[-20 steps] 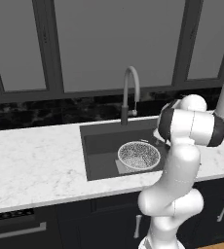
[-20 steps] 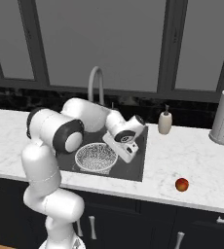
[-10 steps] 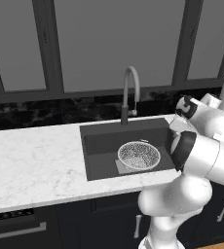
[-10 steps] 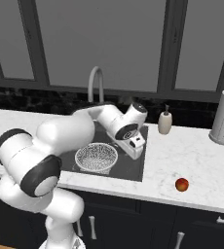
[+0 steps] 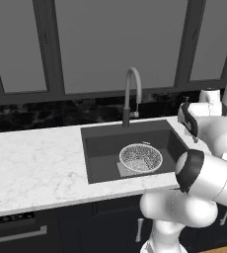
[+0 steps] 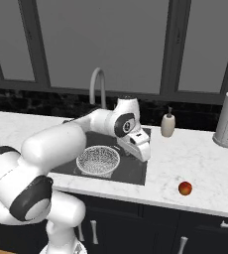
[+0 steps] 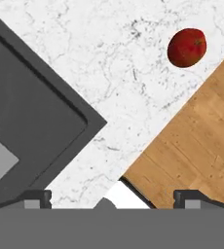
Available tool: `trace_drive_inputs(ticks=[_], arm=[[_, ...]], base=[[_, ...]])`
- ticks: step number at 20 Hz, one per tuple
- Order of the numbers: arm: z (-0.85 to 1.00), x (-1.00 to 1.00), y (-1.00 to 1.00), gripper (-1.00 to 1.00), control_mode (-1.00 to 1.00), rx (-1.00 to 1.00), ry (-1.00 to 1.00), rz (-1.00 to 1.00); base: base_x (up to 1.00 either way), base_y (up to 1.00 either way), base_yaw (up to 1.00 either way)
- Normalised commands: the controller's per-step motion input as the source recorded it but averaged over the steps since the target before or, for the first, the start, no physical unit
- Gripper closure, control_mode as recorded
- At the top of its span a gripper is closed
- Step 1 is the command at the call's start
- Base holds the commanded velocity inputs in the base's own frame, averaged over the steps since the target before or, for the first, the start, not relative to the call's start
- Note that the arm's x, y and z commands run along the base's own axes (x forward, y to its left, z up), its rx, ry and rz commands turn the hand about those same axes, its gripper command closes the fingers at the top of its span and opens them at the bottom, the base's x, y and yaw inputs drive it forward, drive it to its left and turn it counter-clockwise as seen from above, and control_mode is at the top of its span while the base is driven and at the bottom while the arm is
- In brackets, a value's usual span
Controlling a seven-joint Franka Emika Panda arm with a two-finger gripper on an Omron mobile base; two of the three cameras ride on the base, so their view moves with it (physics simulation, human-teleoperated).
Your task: Put the colander in the sink, put the apple in the colander, and turn on the sink faucet and pour water over the colander.
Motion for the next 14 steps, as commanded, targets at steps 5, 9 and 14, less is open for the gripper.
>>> trace_drive_inputs(ticks=[5,9,14], arm=[[0.06,-0.76,-0.93,-1.0,-1.0,-0.02,0.23,-0.11],[0.0,-0.83,-0.83,-1.0,-1.0,0.04,0.11,-0.06],[0.0,-0.78,-0.68,-1.0,-1.0,0.18,-0.06,-0.01]], base=[[0.0,0.0,0.0],[0.0,0.0,0.0],[0.0,0.0,0.0]])
